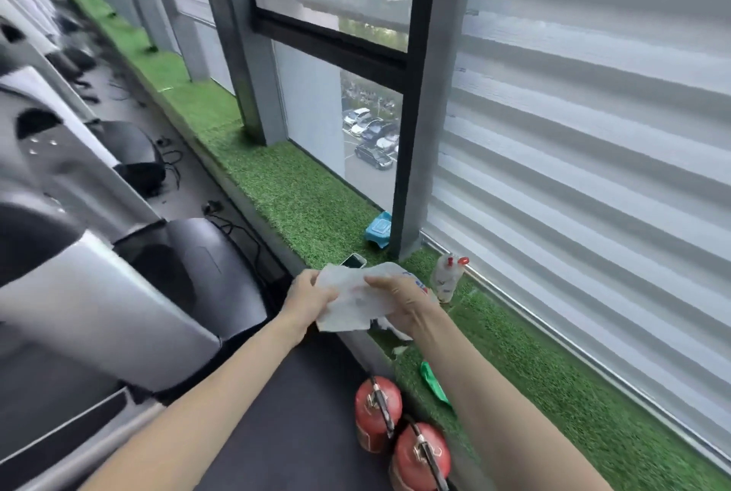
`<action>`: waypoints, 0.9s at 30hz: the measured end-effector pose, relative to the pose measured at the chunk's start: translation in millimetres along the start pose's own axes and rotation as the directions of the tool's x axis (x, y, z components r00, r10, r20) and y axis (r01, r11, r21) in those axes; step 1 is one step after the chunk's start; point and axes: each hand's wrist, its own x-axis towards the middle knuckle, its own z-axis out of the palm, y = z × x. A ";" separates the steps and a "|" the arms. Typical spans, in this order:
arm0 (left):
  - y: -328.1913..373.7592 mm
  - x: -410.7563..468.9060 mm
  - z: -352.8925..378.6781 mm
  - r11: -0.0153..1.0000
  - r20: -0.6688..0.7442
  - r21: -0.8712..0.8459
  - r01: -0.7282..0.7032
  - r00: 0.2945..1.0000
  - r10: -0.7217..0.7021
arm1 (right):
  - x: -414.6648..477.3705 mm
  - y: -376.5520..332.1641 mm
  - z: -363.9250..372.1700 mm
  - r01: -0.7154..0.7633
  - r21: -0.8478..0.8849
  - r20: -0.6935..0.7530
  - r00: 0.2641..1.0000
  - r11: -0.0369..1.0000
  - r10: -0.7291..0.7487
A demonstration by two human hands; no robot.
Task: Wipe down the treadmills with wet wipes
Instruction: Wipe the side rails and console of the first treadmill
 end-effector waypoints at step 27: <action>-122.9 -66.7 -428.5 0.748 -0.510 -0.654 -0.116 0.798 -0.322 | 5.1 125.6 389.6 0.105 -0.414 0.523 0.840 0.904 0.142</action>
